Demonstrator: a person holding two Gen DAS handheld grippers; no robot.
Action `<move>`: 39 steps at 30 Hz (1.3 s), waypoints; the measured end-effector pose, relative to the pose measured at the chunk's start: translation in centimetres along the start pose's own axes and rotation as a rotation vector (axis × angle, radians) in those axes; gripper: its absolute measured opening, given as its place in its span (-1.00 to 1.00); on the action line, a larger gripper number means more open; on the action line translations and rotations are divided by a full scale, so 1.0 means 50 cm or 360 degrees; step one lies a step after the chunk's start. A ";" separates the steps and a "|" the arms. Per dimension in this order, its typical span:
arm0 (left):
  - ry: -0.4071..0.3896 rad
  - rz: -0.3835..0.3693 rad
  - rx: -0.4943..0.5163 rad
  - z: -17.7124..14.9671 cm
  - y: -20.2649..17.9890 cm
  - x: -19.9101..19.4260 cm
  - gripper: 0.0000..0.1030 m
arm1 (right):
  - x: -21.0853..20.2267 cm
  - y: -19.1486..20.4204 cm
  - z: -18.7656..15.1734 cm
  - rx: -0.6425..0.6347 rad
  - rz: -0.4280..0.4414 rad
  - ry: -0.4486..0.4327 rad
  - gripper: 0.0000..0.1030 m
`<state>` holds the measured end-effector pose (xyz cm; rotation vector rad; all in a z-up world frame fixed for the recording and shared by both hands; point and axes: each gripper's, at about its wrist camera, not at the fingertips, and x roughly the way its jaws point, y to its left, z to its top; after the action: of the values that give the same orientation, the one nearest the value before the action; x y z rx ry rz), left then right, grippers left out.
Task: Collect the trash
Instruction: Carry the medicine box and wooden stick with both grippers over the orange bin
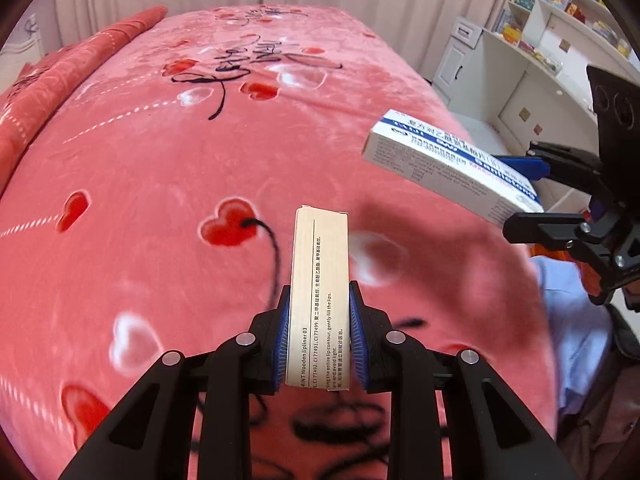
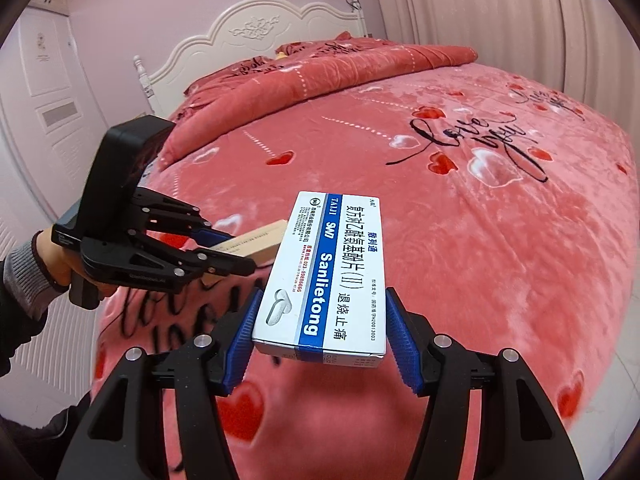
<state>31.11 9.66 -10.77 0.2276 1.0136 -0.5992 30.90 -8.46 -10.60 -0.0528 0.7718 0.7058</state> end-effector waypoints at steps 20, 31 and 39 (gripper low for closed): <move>-0.0026 0.0033 0.0114 -0.088 -0.376 -0.135 -0.46 | -0.354 0.073 -0.232 0.0025 0.0059 -0.0074 0.16; -0.0029 -0.0106 0.0370 -0.025 -0.591 -0.077 -0.46 | -0.557 -0.030 -0.379 0.0234 -0.0151 -0.0191 0.16; 0.0001 -0.0254 0.0598 0.038 -0.744 0.001 -0.46 | -0.681 -0.131 -0.492 0.0435 -0.0327 -0.0237 0.16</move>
<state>11.43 -21.63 -6.40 0.4802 0.9194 -0.9353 2.49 -39.96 -7.53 0.1651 0.7021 0.4001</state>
